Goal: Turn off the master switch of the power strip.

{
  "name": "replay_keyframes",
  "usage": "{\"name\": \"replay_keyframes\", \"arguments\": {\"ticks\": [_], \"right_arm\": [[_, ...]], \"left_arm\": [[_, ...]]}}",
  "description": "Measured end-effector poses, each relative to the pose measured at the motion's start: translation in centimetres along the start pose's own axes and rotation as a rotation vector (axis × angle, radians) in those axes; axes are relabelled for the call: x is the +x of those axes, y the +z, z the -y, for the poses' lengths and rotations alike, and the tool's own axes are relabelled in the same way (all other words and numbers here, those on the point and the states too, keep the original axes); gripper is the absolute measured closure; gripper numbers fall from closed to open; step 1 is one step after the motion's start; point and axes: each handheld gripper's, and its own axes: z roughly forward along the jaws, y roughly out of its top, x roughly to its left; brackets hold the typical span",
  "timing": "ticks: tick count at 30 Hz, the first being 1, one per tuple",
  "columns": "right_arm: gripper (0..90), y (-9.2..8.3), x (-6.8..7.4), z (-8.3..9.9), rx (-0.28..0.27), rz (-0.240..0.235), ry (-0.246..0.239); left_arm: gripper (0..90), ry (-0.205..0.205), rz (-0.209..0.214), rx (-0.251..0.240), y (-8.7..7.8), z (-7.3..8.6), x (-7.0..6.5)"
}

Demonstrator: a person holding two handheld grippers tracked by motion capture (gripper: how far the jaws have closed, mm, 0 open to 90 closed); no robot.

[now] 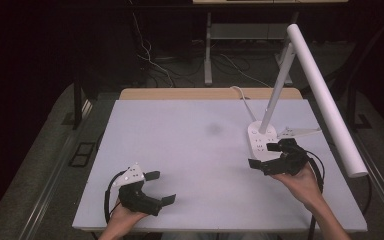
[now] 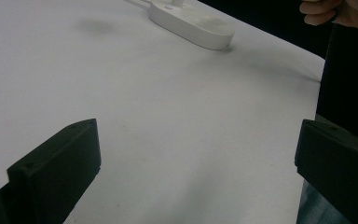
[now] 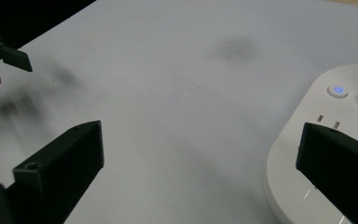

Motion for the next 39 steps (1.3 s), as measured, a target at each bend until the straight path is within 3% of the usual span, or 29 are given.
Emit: {"name": "replay_keyframes", "arguments": {"ticks": [18, 39], "right_arm": [[0.3, 1.2, -0.2, -2.7, 0.046, 0.024, -0.029], [0.3, 3.1, -0.6, -4.4, 0.090, 0.060, -0.035]], "left_arm": [[0.0, 0.002, 0.002, -0.001, 0.0, 0.0, 0.1], [0.0, 0.001, 0.002, -0.003, -0.1, 0.0, 0.1]]}}
